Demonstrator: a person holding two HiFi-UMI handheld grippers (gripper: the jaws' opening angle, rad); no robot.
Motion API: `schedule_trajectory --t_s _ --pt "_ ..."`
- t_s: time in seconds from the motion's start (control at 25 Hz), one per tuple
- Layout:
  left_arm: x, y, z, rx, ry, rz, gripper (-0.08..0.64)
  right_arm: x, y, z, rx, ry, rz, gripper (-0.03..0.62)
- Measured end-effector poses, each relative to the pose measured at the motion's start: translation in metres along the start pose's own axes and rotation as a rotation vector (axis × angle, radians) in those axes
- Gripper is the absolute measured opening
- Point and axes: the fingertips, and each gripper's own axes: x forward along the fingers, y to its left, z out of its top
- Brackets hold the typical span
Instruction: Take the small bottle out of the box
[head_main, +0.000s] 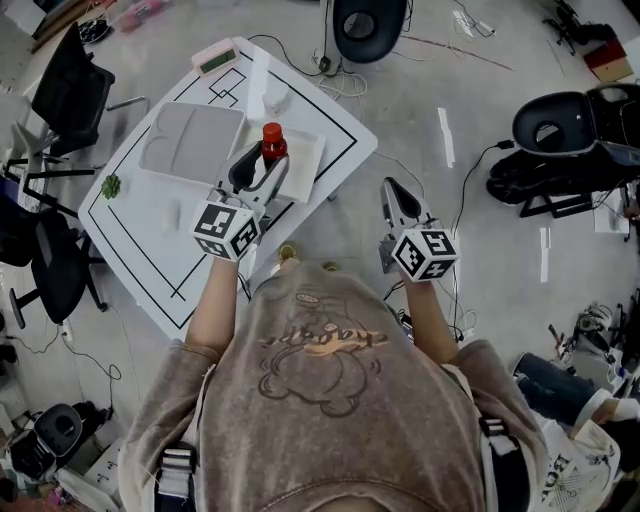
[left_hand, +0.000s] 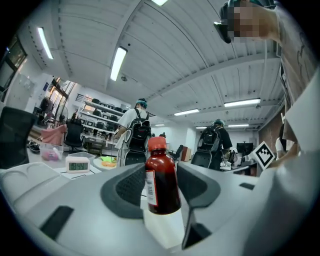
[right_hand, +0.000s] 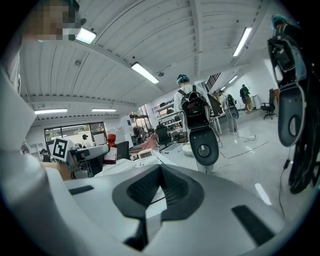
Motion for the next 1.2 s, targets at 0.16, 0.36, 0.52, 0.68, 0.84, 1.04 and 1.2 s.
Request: schedule_trajectory --t_s 0.16,0.36,0.52,0.68,0.84,1.04,1.2 --pt "-0.003 0.010 -0.013 -0.024 0.016 0.029 0.206 0.002 0.001 -0.002 0.000 0.003 -0.002 -0.003" --pt "-0.006 0.023 -0.024 -0.044 0.038 0.065 0.206 0.004 0.003 -0.006 0.002 0.010 -0.002 -0.003" --pt "-0.006 0.028 -0.027 -0.053 0.045 0.078 0.206 0.005 0.004 -0.007 0.003 0.015 -0.002 -0.003" --pt "-0.008 0.029 -0.027 -0.062 0.046 0.084 0.206 0.006 0.005 -0.008 0.005 0.019 -0.001 -0.003" --pt "-0.008 0.030 -0.029 -0.072 0.049 0.093 0.206 0.008 0.006 -0.009 0.005 0.022 0.004 -0.003" --pt "-0.007 0.033 -0.029 -0.084 0.051 0.098 0.206 0.012 0.006 -0.011 0.003 0.032 0.012 -0.003" --pt "-0.008 0.034 -0.029 -0.099 0.050 0.106 0.206 0.013 0.008 -0.012 0.002 0.038 0.023 -0.003"
